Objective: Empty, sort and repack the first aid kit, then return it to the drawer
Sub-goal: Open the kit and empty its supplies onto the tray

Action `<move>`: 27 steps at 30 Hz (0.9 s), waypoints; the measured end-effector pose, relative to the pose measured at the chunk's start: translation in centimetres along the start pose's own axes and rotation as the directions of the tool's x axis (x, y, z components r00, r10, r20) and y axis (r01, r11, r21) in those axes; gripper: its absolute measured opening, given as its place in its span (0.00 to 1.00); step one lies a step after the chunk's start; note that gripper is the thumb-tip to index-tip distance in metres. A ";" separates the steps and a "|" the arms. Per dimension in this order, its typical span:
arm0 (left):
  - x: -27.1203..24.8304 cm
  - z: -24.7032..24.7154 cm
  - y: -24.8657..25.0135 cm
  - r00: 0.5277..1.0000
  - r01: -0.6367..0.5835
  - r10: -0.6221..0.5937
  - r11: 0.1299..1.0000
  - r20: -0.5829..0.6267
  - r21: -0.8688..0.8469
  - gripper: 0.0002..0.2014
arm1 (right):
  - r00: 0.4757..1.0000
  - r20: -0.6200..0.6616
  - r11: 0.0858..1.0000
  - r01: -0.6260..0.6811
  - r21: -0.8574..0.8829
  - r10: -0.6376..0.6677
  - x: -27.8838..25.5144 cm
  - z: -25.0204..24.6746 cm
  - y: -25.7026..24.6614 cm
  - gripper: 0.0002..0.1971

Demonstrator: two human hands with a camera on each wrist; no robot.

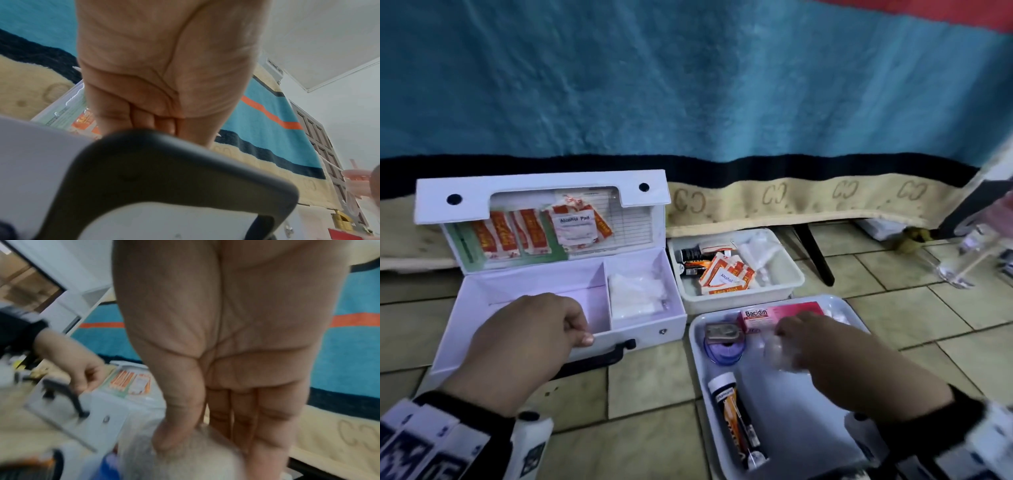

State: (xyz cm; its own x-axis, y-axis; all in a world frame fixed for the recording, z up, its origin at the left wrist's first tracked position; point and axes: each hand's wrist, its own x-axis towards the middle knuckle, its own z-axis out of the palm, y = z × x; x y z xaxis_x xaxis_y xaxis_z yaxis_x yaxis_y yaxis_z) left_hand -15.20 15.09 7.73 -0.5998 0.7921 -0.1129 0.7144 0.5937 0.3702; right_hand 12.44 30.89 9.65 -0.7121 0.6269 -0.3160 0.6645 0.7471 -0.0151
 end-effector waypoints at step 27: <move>-0.4 0.4 0.2 0.999 0.022 -0.021 0.999 -0.043 0.025 0.14 | 0.938 0.127 0.900 0.346 -0.266 -0.323 12.0 -1.5 -12.9 0.18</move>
State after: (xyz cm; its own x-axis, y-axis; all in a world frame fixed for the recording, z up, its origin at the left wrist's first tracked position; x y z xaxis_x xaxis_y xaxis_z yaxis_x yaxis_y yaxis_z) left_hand -14.66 14.98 7.45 -0.6295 0.7729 -0.0804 0.7101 0.6142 0.3444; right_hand -5.07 29.09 7.50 -0.8539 0.3185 -0.4117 0.2911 0.9479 0.1296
